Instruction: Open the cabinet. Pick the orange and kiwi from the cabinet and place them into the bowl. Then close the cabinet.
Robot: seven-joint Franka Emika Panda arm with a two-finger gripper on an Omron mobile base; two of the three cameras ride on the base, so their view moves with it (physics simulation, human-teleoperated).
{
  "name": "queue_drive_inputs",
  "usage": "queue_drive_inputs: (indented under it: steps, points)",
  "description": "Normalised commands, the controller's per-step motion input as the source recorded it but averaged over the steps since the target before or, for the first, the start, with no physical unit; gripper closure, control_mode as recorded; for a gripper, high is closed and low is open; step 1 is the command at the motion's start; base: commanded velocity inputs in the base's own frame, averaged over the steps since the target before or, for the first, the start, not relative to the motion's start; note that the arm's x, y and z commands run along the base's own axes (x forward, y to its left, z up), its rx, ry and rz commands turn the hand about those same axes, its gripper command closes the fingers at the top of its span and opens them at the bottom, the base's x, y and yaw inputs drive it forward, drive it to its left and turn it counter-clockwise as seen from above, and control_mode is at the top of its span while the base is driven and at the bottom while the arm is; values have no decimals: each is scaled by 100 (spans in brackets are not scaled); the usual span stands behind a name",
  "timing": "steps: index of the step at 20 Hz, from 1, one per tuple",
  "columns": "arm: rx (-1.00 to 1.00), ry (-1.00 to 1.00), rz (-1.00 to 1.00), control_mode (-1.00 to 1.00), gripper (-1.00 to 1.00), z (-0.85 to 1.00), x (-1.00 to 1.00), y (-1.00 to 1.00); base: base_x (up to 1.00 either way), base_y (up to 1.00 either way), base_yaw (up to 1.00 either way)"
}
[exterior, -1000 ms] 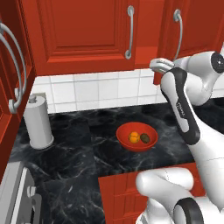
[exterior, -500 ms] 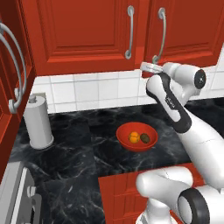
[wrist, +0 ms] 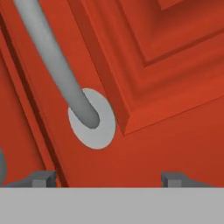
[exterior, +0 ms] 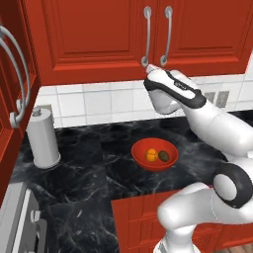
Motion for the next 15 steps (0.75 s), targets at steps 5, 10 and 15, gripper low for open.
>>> queue_drive_inputs:
  steps: [5, 10, 15]
  points:
    - [10, 2, 0, -100, -100, -33, 100, -44, 0, 0, 0]
    - [0, 2, -1, -100, -100, -65, 100, -23, 0, 0, 0]
    - [1, 4, 0, -100, -100, -43, 94, -21, 0, 0, 0]
